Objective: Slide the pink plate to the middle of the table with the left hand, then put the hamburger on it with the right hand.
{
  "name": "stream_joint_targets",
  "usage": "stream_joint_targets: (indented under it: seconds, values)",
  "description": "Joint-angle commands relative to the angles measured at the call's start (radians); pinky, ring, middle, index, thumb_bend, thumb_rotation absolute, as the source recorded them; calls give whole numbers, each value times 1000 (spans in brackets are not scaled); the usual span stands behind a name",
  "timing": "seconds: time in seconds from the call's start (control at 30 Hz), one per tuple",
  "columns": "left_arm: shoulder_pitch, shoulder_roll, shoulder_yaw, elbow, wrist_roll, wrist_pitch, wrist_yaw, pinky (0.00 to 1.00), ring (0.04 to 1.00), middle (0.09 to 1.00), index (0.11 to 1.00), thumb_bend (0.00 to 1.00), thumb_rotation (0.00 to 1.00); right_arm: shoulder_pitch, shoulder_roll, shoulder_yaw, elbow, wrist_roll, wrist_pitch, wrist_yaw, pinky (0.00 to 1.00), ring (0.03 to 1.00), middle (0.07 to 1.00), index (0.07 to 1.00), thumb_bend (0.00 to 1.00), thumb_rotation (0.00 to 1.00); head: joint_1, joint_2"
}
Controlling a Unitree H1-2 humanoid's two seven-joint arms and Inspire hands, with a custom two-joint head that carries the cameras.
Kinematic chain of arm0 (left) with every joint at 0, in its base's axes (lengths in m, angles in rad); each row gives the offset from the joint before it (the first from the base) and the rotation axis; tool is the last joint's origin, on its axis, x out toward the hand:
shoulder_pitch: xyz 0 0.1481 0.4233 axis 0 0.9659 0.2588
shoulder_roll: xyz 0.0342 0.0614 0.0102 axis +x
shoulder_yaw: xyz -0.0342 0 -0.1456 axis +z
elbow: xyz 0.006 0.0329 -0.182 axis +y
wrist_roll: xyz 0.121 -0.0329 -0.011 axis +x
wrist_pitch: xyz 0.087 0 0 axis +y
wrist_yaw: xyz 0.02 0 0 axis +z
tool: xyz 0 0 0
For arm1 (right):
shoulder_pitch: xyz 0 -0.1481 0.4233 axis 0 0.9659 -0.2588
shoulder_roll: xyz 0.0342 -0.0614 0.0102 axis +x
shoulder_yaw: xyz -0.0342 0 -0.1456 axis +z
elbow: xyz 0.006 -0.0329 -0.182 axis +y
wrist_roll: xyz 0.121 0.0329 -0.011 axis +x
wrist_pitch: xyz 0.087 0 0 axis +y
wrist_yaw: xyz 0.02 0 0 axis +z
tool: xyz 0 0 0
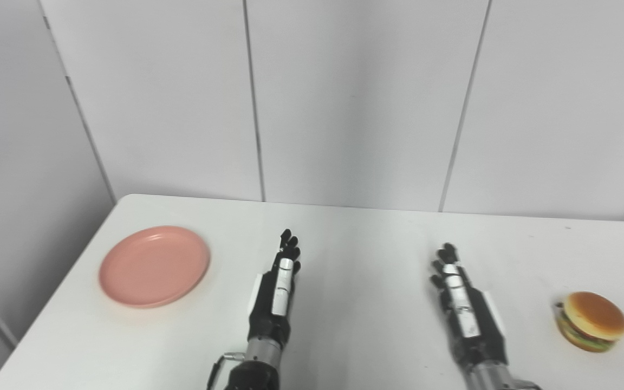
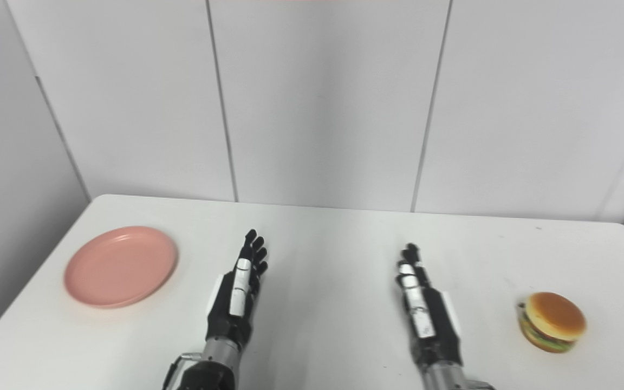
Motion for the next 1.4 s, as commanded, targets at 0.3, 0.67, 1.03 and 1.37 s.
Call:
stream_joint_targets:
  seconds: [0.3,0.67,1.03,1.37]
  values:
    - [-132,128,193,-84,-85,72,96,880,808,791,780,830,1000,13,-1,-15,-92,-2,10,-22,1000,1000,1000,1000,496,908,81,-22]
    - [-185,280,317,0,-83,44,158,747,695,692,683,826,1000,29,-25,9,-161,-16,81,-14,1000,1000,1000,1000,512,922,98,-31]
    - [-218,385,383,201,-119,-71,190,664,658,659,657,821,1000,30,-22,9,-185,-17,113,-24,1000,1000,1000,1000,511,917,116,-40]
    - [-226,433,378,362,-114,-115,203,696,695,697,683,822,1000,30,-35,11,-190,-22,107,-16,1000,1000,1000,1000,499,922,142,-40]
